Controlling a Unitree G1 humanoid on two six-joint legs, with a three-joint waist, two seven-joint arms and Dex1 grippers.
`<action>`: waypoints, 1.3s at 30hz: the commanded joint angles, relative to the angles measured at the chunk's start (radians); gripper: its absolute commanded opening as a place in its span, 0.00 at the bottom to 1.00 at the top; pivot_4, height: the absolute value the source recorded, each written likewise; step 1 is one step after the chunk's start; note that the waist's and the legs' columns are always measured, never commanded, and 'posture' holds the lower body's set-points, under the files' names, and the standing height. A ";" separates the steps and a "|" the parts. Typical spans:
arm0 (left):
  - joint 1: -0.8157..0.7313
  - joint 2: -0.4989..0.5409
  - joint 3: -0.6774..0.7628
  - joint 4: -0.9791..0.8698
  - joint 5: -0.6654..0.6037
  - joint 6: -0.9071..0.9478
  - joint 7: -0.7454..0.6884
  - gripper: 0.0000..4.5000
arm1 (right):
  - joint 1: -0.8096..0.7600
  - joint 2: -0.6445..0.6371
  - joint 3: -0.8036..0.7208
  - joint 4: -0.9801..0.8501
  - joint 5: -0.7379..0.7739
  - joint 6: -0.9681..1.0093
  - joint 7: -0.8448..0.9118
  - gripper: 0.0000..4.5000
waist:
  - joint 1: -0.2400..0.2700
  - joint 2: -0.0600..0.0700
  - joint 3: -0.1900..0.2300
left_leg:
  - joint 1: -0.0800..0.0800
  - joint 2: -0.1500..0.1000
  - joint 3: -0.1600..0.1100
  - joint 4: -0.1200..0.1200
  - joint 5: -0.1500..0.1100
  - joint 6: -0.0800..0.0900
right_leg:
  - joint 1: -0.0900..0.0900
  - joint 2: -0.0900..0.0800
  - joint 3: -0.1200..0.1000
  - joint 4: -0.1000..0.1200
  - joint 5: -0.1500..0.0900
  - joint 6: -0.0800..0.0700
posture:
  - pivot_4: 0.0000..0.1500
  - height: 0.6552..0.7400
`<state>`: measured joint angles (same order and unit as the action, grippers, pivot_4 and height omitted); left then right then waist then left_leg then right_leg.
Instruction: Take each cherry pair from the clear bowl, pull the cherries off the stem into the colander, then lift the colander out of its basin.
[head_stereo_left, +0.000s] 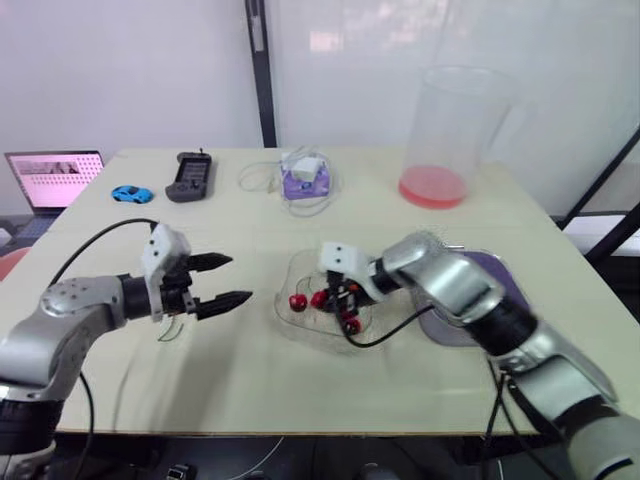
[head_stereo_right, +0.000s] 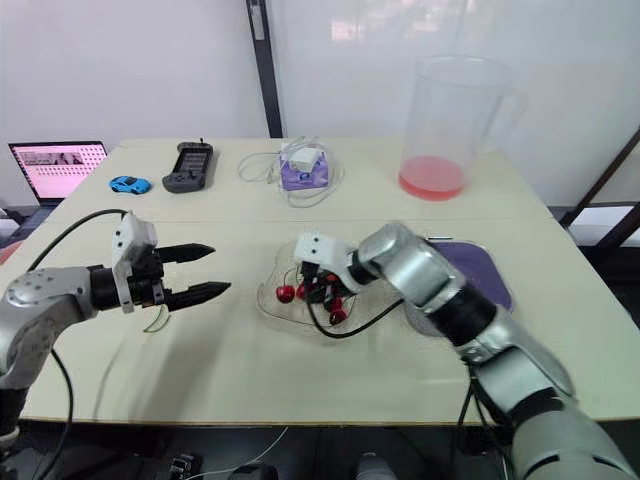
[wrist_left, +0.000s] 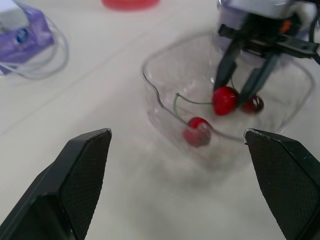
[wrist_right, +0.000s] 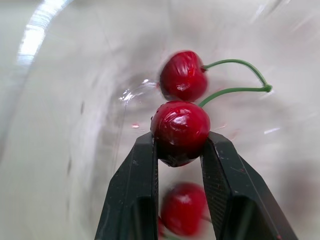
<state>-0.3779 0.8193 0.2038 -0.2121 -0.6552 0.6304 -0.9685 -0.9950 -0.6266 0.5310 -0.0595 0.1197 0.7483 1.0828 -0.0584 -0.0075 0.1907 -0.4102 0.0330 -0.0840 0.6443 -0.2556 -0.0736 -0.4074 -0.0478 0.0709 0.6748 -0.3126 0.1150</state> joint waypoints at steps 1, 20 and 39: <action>-0.079 -0.013 0.059 0.007 -0.155 0.132 0.008 1.00 | -0.020 -0.056 -0.080 -0.048 -0.060 -0.173 -0.016 0.16 | -0.001 0.000 0.000 | 0.000 0.000 0.000 0.000 0.000 0.000 | 0.000 0.000 0.000 0.000 0.000 0.000 | 1.00 0.92; -0.585 -0.209 -0.218 0.422 0.009 0.044 -0.148 1.00 | 0.319 -0.234 -0.232 -0.196 -0.769 -1.085 -0.628 0.16 | 0.012 -0.001 0.000 | 0.000 -0.001 0.001 0.001 0.002 -0.004 | 0.000 0.000 0.001 0.001 0.000 0.000 | 1.00 0.92; -0.595 -0.328 -0.239 0.376 0.035 0.090 -0.139 0.49 | 0.344 -0.127 -0.255 -0.214 -0.823 -1.075 -0.571 0.16 | 0.014 -0.001 0.000 | 0.000 -0.001 0.001 0.002 0.003 -0.005 | 0.001 0.000 0.001 0.001 0.000 0.000 | 1.00 0.92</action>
<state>-0.9493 0.4887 -0.0605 0.1938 -0.6196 0.7220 -1.1094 -0.6462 -0.7612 0.3079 -0.2421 -0.7031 -0.3209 0.5131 -0.0445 -0.0082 0.1907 -0.4098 0.0322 -0.0828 0.6461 -0.2529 -0.0783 -0.4069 -0.0477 0.0722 0.6759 -0.3126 0.1150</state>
